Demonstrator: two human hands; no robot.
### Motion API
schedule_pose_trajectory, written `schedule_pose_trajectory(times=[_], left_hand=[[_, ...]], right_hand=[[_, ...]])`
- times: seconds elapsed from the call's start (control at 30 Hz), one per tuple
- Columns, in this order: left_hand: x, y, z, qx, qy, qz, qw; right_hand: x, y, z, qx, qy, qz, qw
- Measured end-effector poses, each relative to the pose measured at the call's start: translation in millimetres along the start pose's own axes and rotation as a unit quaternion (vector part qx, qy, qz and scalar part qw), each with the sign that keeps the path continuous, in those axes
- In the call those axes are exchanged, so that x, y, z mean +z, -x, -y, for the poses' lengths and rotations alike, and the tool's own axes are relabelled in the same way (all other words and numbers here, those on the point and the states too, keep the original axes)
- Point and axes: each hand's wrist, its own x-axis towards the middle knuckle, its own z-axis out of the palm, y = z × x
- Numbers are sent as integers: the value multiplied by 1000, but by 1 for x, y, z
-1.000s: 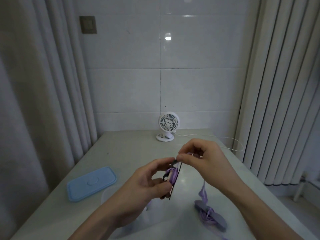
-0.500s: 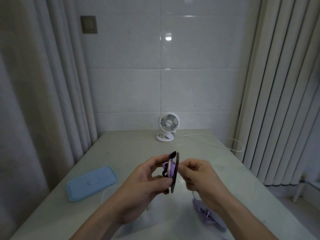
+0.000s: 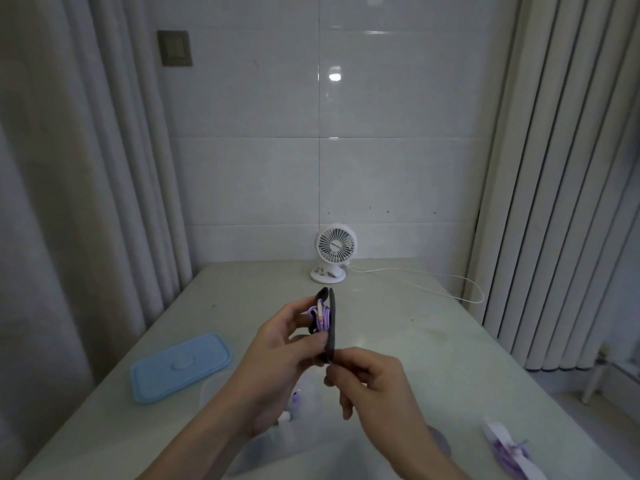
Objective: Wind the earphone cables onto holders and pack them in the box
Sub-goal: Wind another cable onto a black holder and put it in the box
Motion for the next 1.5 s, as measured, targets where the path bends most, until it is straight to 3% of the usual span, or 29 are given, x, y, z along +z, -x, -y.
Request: schedule_pose_trajectory(times=[0.13,0.3,0.5,0.63,0.77,0.87,1.03,1.17,1.33,1.5], left_hand=[[1,-2,0,29,-59,-29,997],[-1,-5,4,53,-104,-47,992],[-3,-2,7,61,-133,-48,988],[-6,1,7,48,-125,-18,991],[-9,4,7,30,-128,18,991],[-13,6,6,16,-118,38,992],[-20,7,4,-1,-101,69,992],[-26,10,0,-21,-99,104,989],[-32,9,-3,-39,-91,136,986],[-29,11,-2,-59,-4,168,984]], right_hand=[[1,5,1,-4,54,-7,998],[1,12,13,3,45,6,999],[-7,7,35,-72,126,-16,989],[-19,-9,38,-193,261,-69,943],[-32,-28,42,-282,371,-47,883],[-38,-37,46,-294,379,-23,877],[-41,-42,53,-205,303,-4,931],[-44,-46,53,-62,117,38,991],[-46,-49,50,-9,42,52,998],[-43,-50,33,45,-13,57,997]])
